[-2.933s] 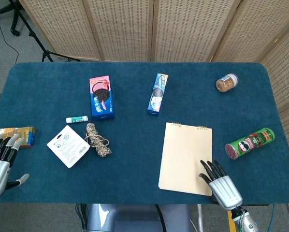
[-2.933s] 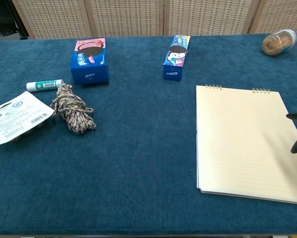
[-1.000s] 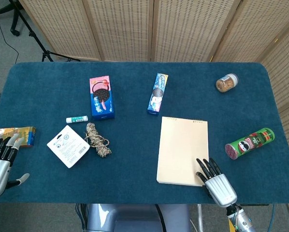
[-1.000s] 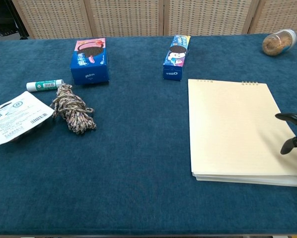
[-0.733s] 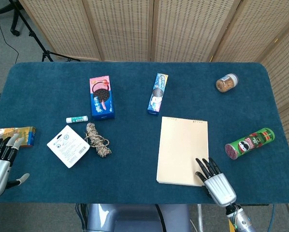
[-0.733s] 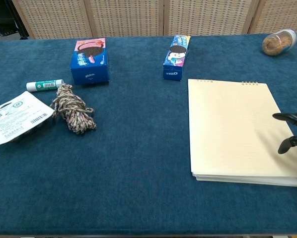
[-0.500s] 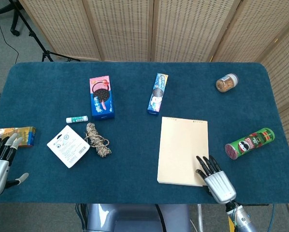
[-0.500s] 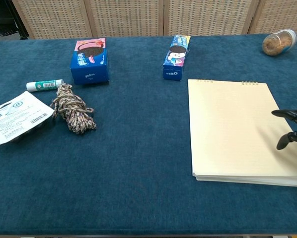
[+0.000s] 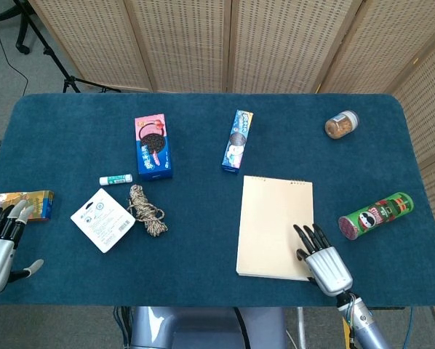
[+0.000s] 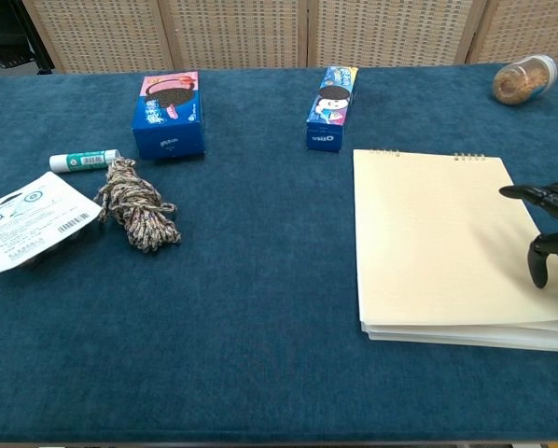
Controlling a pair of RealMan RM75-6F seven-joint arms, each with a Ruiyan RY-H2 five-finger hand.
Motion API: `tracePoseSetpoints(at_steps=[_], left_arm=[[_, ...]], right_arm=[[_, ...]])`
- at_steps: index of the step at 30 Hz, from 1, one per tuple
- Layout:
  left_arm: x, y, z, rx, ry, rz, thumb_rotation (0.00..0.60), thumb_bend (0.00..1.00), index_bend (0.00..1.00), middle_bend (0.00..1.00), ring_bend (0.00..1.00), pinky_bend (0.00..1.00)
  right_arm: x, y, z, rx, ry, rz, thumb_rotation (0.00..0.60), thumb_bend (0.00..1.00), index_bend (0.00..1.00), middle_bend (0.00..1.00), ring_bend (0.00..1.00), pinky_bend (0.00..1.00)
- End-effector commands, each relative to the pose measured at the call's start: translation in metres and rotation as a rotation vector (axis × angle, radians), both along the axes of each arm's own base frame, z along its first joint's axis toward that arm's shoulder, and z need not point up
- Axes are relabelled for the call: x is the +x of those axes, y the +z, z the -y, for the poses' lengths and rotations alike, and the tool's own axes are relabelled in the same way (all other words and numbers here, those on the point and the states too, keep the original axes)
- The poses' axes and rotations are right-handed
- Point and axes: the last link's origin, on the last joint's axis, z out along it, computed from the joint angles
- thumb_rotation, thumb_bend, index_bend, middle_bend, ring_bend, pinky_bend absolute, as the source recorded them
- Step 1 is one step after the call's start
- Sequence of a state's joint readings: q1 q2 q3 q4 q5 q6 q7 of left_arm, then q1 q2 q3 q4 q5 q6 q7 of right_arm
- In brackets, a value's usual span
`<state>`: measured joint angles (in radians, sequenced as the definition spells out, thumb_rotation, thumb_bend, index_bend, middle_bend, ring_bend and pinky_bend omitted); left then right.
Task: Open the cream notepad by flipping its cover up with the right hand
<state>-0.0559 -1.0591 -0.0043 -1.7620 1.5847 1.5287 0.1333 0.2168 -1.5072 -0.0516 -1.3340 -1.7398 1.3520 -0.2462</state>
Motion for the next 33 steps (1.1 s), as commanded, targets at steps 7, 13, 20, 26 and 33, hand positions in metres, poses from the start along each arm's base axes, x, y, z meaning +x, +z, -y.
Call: tracePoseSetpoints(at_steps=[7, 13, 20, 26, 33], left_arm=[[0.0, 0.001, 0.001, 0.005, -0.002, 0.003, 0.6, 0.0, 0.0, 0.0, 0.0, 0.0], [0.0, 0.002, 0.001, 0.007, -0.001, 0.005, 0.6, 0.0, 0.0, 0.0, 0.0, 0.0], [0.0, 0.002, 0.002, 0.007, -0.002, 0.005, 0.6, 0.0, 0.0, 0.0, 0.0, 0.0], [0.0, 0.001, 0.002, 0.006, -0.002, 0.003, 0.6, 0.0, 0.0, 0.0, 0.0, 0.0], [0.001, -0.001, 0.002, 0.001, -0.003, -0.005, 0.6, 0.0, 0.0, 0.0, 0.0, 0.0]], right_arm=[[0.001, 0.001, 0.0, 0.012, 0.007, 0.006, 0.6, 0.49, 0.61, 0.0, 0.0, 0.0], [0.001, 0.001, -0.001, 0.025, 0.004, 0.01, 0.6, 0.68, 0.65, 0.0, 0.0, 0.0], [0.001, 0.005, -0.006, 0.069, 0.031, 0.004, 0.6, 0.76, 0.66, 0.0, 0.0, 0.0], [0.003, 0.013, -0.016, 0.152, 0.077, 0.009, 0.6, 0.76, 0.66, 0.0, 0.0, 0.0], [0.008, 0.023, -0.023, 0.215, 0.154, -0.016, 0.6, 0.76, 0.66, 0.0, 0.0, 0.0]])
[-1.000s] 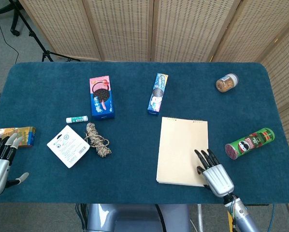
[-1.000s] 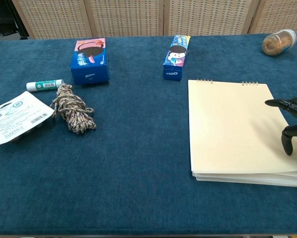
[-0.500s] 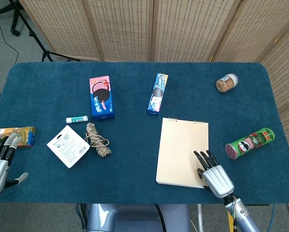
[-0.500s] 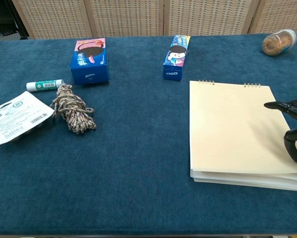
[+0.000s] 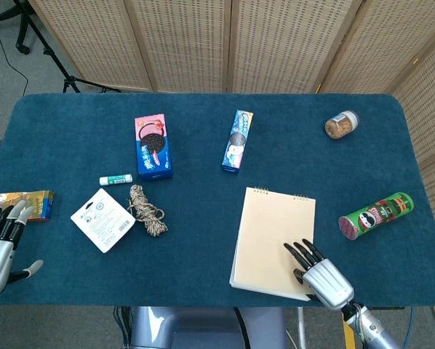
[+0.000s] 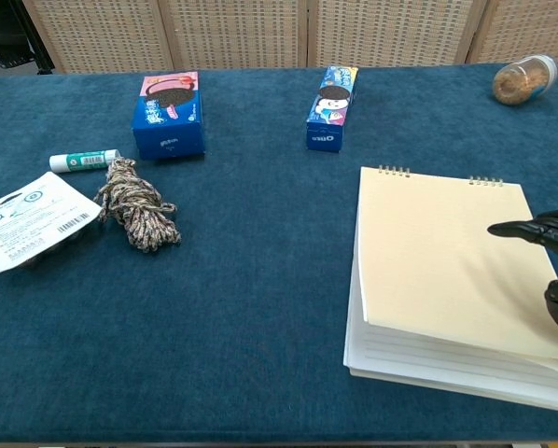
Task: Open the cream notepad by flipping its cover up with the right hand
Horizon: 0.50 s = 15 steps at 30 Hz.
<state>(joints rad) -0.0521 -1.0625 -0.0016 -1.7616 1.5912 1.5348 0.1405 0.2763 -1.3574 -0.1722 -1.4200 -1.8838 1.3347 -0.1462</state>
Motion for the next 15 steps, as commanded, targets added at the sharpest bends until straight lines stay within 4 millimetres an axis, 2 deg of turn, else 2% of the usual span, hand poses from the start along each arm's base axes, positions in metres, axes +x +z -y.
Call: tracePoseSetpoints(at_steps=[1, 15], left_arm=[[0.0, -0.001, 0.0, -0.001, 0.001, -0.001, 0.6, 0.0, 0.0, 0.0, 0.0, 0.0], [0.0, -0.003, -0.001, -0.003, 0.008, -0.01, 0.6, 0.0, 0.0, 0.0, 0.0, 0.0]], right_arm=[[0.004, 0.004, -0.003, 0.023, 0.044, -0.007, 0.6, 0.76, 0.66, 0.0, 0.0, 0.0], [0.013, 0.013, -0.017, 0.089, 0.153, -0.013, 0.6, 0.76, 0.67, 0.01, 0.0, 0.0]])
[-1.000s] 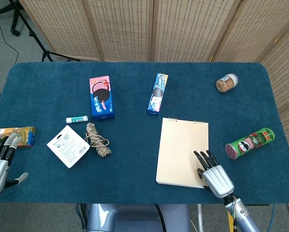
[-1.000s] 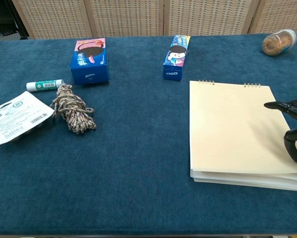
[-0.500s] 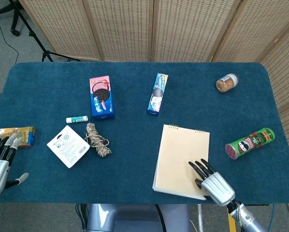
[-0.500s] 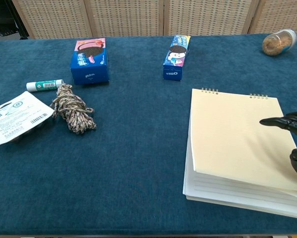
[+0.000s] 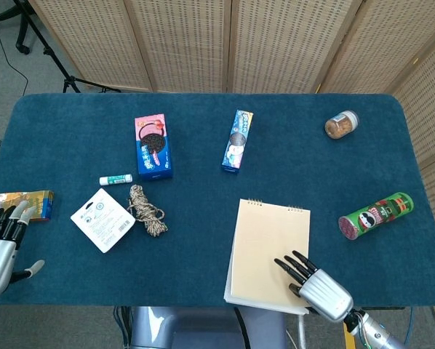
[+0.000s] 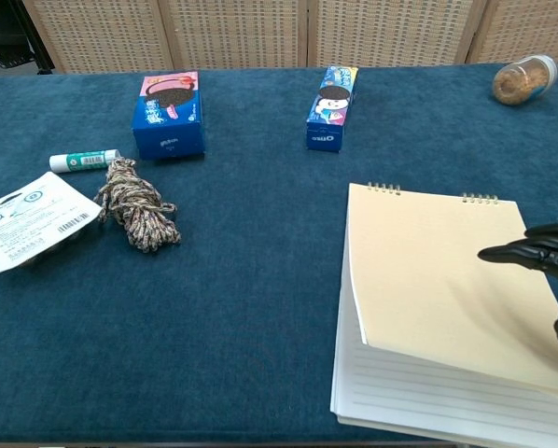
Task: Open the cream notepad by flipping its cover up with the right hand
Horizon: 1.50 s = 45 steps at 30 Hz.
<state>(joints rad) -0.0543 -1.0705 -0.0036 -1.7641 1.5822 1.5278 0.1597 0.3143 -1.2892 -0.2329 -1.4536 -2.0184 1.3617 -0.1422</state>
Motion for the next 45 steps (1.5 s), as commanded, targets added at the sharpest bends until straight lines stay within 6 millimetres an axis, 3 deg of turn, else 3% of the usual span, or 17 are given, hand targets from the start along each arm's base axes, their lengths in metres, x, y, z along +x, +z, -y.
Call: tracePoseSetpoints(at_steps=[1, 5, 12, 29, 45], left_arm=[[0.0, -0.001, 0.0, -0.002, 0.001, -0.001, 0.6, 0.0, 0.0, 0.0, 0.0, 0.0], [0.0, -0.001, 0.0, -0.002, 0.002, 0.0, 0.6, 0.0, 0.0, 0.0, 0.0, 0.0], [0.0, 0.001, 0.0, 0.001, 0.001, 0.008, 0.6, 0.0, 0.0, 0.0, 0.0, 0.0], [-0.002, 0.004, -0.005, -0.007, 0.015, 0.025, 0.6, 0.0, 0.0, 0.0, 0.0, 0.0], [-0.011, 0.005, -0.024, -0.023, 0.082, 0.039, 0.6, 0.0, 0.0, 0.0, 0.0, 0.0]], right_arm=[[0.004, 0.001, -0.002, 0.01, 0.009, 0.011, 0.6, 0.76, 0.67, 0.01, 0.0, 0.0], [0.011, 0.003, 0.005, 0.009, -0.016, 0.045, 0.6, 0.76, 0.67, 0.01, 0.0, 0.0], [0.035, 0.013, 0.042, -0.026, -0.103, 0.154, 0.6, 0.77, 0.68, 0.01, 0.0, 0.0], [0.094, 0.056, 0.17, -0.227, -0.378, 0.361, 0.6, 0.78, 0.7, 0.03, 0.0, 0.0], [0.103, 0.042, 0.301, -0.392, -0.705, 0.416, 0.6, 0.83, 0.7, 0.04, 0.0, 0.0]])
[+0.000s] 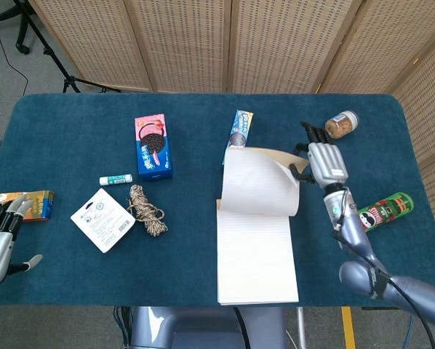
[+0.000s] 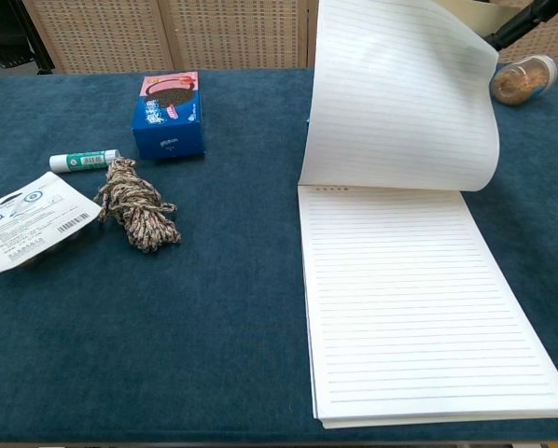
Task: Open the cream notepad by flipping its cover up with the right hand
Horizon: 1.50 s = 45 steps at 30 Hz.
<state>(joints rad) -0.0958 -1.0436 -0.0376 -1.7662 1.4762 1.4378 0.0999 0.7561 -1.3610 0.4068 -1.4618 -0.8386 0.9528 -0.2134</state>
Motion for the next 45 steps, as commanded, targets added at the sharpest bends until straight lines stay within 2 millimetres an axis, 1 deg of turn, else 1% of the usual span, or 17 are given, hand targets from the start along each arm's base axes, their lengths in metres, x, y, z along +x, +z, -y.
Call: tracePoseSetpoints(at_steps=[1, 8, 10, 12, 14, 15, 17, 21, 24, 28, 31, 33, 38, 40, 41, 43, 45], left_arm=[[-0.001, 0.001, -0.007, 0.001, 0.013, 0.0, 0.6, 0.0, 0.0, 0.0, 0.0, 0.0], [-0.006, 0.003, -0.016, 0.005, 0.045, -0.005, 0.6, 0.0, 0.0, 0.0, 0.0, 0.0], [-0.008, 0.003, -0.018, 0.008, 0.055, -0.006, 0.6, 0.0, 0.0, 0.0, 0.0, 0.0], [-0.009, 0.003, -0.02, 0.011, 0.065, -0.006, 0.6, 0.0, 0.0, 0.0, 0.0, 0.0], [-0.01, 0.003, -0.021, 0.011, 0.072, -0.007, 0.6, 0.0, 0.0, 0.0, 0.0, 0.0], [-0.01, 0.002, -0.021, 0.01, 0.075, -0.008, 0.6, 0.0, 0.0, 0.0, 0.0, 0.0], [-0.01, 0.001, -0.021, 0.006, 0.077, -0.011, 0.6, 0.0, 0.0, 0.0, 0.0, 0.0], [-0.009, -0.001, -0.021, -0.002, 0.074, -0.016, 0.6, 0.0, 0.0, 0.0, 0.0, 0.0], [-0.008, -0.002, -0.02, -0.005, 0.07, -0.016, 0.6, 0.0, 0.0, 0.0, 0.0, 0.0], [-0.006, -0.001, -0.018, -0.002, 0.056, -0.012, 0.6, 0.0, 0.0, 0.0, 0.0, 0.0], [-0.004, 0.0, -0.014, 0.0, 0.044, -0.007, 0.6, 0.0, 0.0, 0.0, 0.0, 0.0], [-0.003, 0.002, -0.012, 0.004, 0.032, -0.004, 0.6, 0.0, 0.0, 0.0, 0.0, 0.0], [0.0, 0.006, -0.004, 0.019, 0.005, 0.009, 0.6, 0.0, 0.0, 0.0, 0.0, 0.0], [0.001, 0.008, -0.001, 0.024, -0.005, 0.018, 0.6, 0.0, 0.0, 0.0, 0.0, 0.0], [0.001, 0.009, 0.0, 0.025, -0.006, 0.02, 0.6, 0.0, 0.0, 0.0, 0.0, 0.0], [0.001, 0.01, 0.002, 0.028, -0.009, 0.025, 0.6, 0.0, 0.0, 0.0, 0.0, 0.0], [0.001, 0.011, 0.004, 0.031, -0.009, 0.029, 0.6, 0.0, 0.0, 0.0, 0.0, 0.0]], right_arm=[[0.01, -0.01, 0.046, -0.031, -0.086, 0.012, 0.6, 0.83, 0.7, 0.04, 0.0, 0.0], [0.003, -0.013, 0.092, -0.102, -0.194, 0.007, 0.6, 0.81, 0.69, 0.05, 0.0, 0.0], [-0.001, -0.014, 0.1, -0.117, -0.215, -0.008, 0.6, 0.65, 0.54, 0.03, 0.0, 0.0], [-0.008, -0.017, 0.105, -0.115, -0.233, -0.036, 0.6, 0.33, 0.19, 0.0, 0.0, 0.0], [-0.013, -0.02, 0.108, -0.103, -0.246, -0.06, 0.6, 0.13, 0.02, 0.0, 0.0, 0.0], [-0.016, -0.022, 0.109, -0.096, -0.252, -0.074, 0.6, 0.05, 0.0, 0.0, 0.0, 0.0], [-0.021, -0.022, 0.11, -0.094, -0.257, -0.107, 0.6, 0.0, 0.0, 0.0, 0.0, 0.0], [-0.027, -0.019, 0.109, -0.115, -0.248, -0.154, 0.6, 0.0, 0.0, 0.0, 0.0, 0.0], [-0.029, -0.015, 0.107, -0.124, -0.24, -0.138, 0.6, 0.0, 0.0, 0.0, 0.0, 0.0], [-0.031, -0.007, 0.098, -0.127, -0.199, -0.142, 0.6, 0.0, 0.0, 0.0, 0.0, 0.0], [-0.035, 0.001, 0.08, -0.119, -0.135, -0.166, 0.6, 0.0, 0.0, 0.0, 0.0, 0.0], [-0.038, 0.008, 0.062, -0.114, -0.087, -0.187, 0.6, 0.0, 0.0, 0.0, 0.0, 0.0], [-0.054, 0.027, 0.001, -0.111, 0.019, -0.217, 0.6, 0.0, 0.0, 0.0, 0.0, 0.0], [-0.067, 0.034, -0.034, -0.126, 0.053, -0.226, 0.6, 0.0, 0.0, 0.0, 0.0, 0.0], [-0.071, 0.036, -0.043, -0.127, 0.061, -0.231, 0.6, 0.0, 0.0, 0.0, 0.0, 0.0], [-0.086, 0.039, -0.074, -0.13, 0.071, -0.245, 0.6, 0.0, 0.0, 0.0, 0.0, 0.0], [-0.096, 0.04, -0.099, -0.131, 0.083, -0.26, 0.6, 0.0, 0.0, 0.0, 0.0, 0.0]])
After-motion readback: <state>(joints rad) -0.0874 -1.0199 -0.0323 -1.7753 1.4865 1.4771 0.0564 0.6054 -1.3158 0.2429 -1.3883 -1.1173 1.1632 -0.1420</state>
